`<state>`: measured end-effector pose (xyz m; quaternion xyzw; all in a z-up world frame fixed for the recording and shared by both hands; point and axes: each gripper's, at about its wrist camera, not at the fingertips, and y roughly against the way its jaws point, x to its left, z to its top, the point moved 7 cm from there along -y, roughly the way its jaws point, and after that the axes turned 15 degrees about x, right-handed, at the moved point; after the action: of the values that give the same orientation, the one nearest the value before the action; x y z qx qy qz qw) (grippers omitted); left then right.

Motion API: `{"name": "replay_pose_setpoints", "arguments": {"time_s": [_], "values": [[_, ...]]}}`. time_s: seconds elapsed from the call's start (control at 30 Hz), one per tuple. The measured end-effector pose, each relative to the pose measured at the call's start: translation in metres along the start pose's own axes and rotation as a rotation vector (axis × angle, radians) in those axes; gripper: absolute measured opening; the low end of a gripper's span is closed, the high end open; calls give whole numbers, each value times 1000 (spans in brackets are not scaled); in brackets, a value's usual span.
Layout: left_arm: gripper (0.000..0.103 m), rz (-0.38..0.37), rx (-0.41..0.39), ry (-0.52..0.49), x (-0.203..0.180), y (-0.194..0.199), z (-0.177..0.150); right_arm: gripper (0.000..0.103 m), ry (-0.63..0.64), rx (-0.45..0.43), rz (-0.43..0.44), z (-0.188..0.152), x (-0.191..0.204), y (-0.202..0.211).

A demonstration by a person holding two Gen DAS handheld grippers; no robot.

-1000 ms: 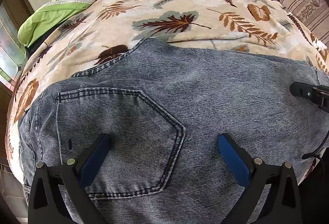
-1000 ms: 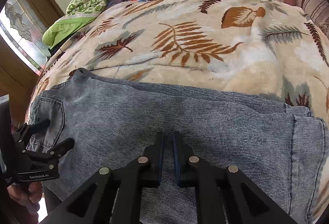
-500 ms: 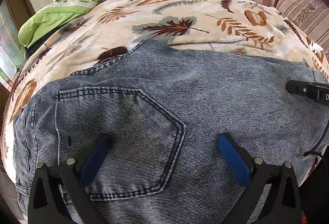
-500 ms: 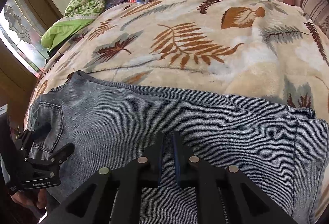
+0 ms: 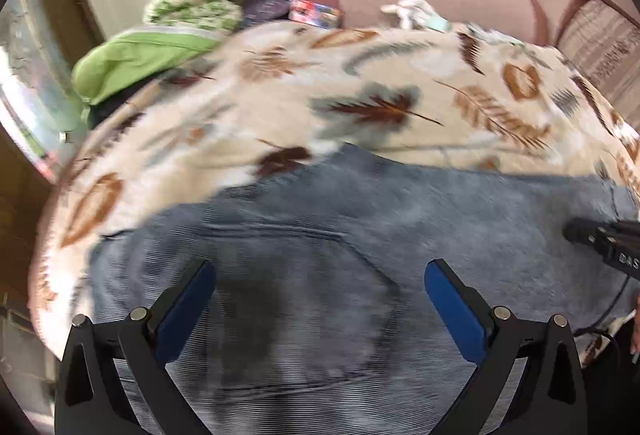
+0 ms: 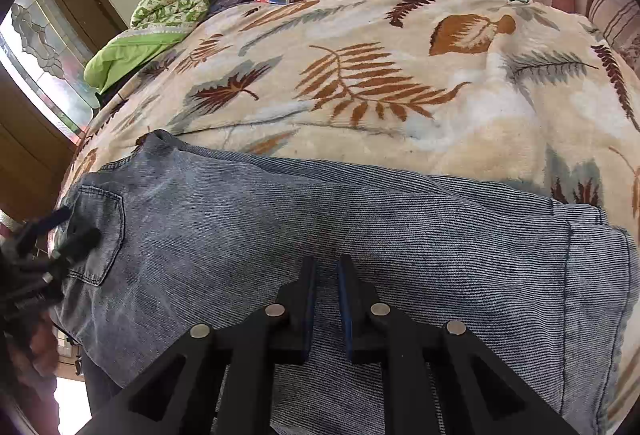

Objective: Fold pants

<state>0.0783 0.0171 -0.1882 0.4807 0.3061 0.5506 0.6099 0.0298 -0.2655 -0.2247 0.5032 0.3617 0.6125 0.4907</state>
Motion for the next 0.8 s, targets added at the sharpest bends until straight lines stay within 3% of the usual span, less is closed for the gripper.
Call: {"name": "replay_pose_setpoints", "arguments": {"time_s": [0.2, 0.37, 0.5, 0.67, 0.8], "values": [[103, 63, 9, 181, 77, 1, -7, 13, 19, -71, 0, 2, 8, 17], [103, 124, 20, 263, 120, -4, -18, 13, 99, -94, 45, 0, 32, 23], [103, 135, 80, 275, 127, -24, -24, 13, 144, -52, 70, -4, 49, 15], [103, 96, 173, 299, 126, -53, -33, 14, 175, 4, 28, -11, 56, 1], [103, 86, 189, 298, 124, -58, -33, 15, 136, 54, 60, -11, 47, -9]]}}
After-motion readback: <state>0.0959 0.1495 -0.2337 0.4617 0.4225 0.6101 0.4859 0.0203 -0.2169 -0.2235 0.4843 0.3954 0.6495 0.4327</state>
